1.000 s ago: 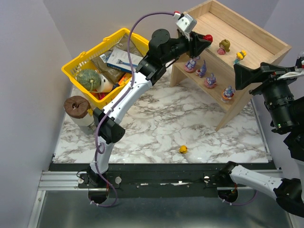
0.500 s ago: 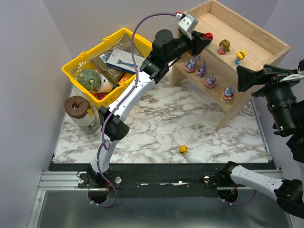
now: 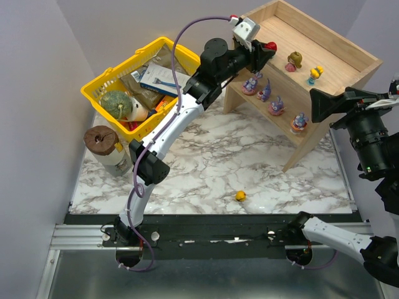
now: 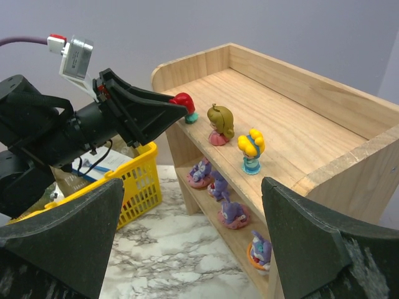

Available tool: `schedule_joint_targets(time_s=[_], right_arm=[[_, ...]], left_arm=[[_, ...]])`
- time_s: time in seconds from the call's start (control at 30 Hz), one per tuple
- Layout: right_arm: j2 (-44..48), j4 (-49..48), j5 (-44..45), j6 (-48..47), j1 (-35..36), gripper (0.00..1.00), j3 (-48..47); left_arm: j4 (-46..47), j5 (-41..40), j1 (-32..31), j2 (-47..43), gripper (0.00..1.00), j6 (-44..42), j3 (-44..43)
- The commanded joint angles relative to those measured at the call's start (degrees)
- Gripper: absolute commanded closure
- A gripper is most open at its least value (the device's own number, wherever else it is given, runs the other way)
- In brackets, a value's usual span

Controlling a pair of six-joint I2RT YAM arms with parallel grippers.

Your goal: Place and organize the plastic toys onto the shelf

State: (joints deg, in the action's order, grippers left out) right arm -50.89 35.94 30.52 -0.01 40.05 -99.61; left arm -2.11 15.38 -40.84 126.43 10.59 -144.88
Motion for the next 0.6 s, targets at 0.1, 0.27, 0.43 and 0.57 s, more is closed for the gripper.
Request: schedule_joint_targets(time_s=[0.1, 0.27, 0.43, 0.57], right_arm=[[0.53, 1.06, 1.03, -0.16, 0.03, 0.03, 1.09], [0.53, 1.06, 1.2, -0.16, 0.03, 0.03, 1.53], [0.27, 1.06, 1.12, 1.42, 0.03, 0.03, 1.61], [0.09, 1.06, 1.03, 1.33, 0.03, 0.03, 1.61]], left_arm=[[-3.87, -1.32, 1.11, -2.94, 0.95, 0.92, -0.93], [-4.66, -1.31, 1.29, -3.91, 0.96, 1.27, -0.49], [-4.57, -0.35, 1.29, -3.56, 0.96, 1.28, -1.02], [-5.01, 0.0, 1.38, -2.95, 0.95, 1.19, -0.84]])
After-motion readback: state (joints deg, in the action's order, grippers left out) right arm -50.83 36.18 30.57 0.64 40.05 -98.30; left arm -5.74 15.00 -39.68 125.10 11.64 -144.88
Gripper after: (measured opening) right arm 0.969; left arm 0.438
